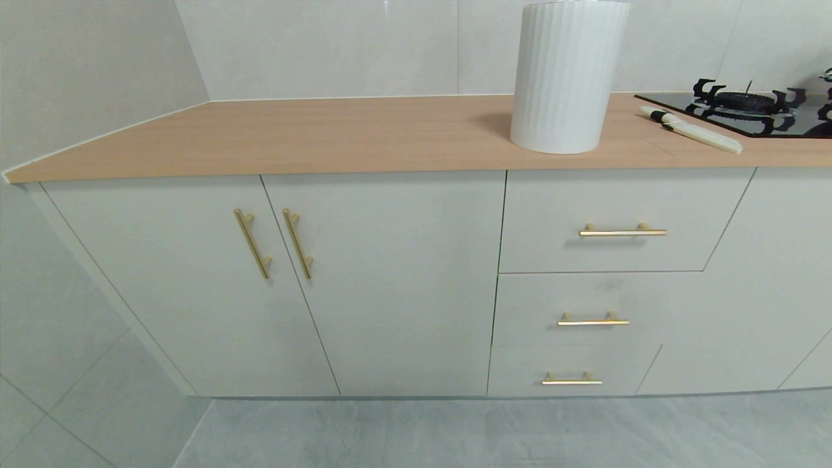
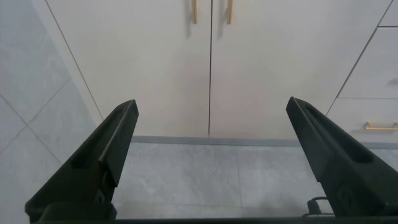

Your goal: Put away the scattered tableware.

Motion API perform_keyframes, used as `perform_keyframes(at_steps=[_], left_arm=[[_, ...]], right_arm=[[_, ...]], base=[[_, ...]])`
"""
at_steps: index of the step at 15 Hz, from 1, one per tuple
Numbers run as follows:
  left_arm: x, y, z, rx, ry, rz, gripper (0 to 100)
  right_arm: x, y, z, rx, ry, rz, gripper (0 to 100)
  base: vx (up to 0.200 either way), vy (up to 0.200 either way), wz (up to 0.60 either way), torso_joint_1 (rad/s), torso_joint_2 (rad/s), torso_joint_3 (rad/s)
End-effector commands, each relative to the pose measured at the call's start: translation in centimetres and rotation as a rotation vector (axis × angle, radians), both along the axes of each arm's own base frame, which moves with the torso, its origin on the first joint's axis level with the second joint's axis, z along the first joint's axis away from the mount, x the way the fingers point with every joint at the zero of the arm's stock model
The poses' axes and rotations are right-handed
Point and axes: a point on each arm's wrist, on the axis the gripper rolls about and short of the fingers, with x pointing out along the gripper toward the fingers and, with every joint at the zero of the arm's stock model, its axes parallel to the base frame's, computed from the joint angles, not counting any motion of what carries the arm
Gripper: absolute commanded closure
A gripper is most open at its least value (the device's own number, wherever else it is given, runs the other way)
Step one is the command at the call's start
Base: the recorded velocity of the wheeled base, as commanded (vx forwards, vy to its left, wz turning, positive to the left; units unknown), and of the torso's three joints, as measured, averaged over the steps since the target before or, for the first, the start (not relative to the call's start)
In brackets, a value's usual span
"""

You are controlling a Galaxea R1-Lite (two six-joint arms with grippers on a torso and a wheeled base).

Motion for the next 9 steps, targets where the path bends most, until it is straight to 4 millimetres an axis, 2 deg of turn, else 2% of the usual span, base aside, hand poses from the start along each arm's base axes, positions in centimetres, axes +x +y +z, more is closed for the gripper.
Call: perform_keyframes(at_steps=[1,2,9], left_arm=[[0.0,0.0,0.0,0.0,0.0,0.0,0],[0.0,0.0,0.0,0.0,0.0,0.001,0],[0.0,0.0,0.0,0.0,0.0,0.001,0]], right_arm=[[0.02,0.0,0.01,0.0,0.003,0.001,0],[0.02,0.0,0.01,0.0,0.003,0.001,0],[0.02,0.0,0.01,0.0,0.003,0.001,0]], base=[[0.0,0.0,0.0,0.0,0.0,0.0],[0.0,0.0,0.0,0.0,0.0,0.0],[0.2,0.0,0.0,0.001,0.0,0.001]])
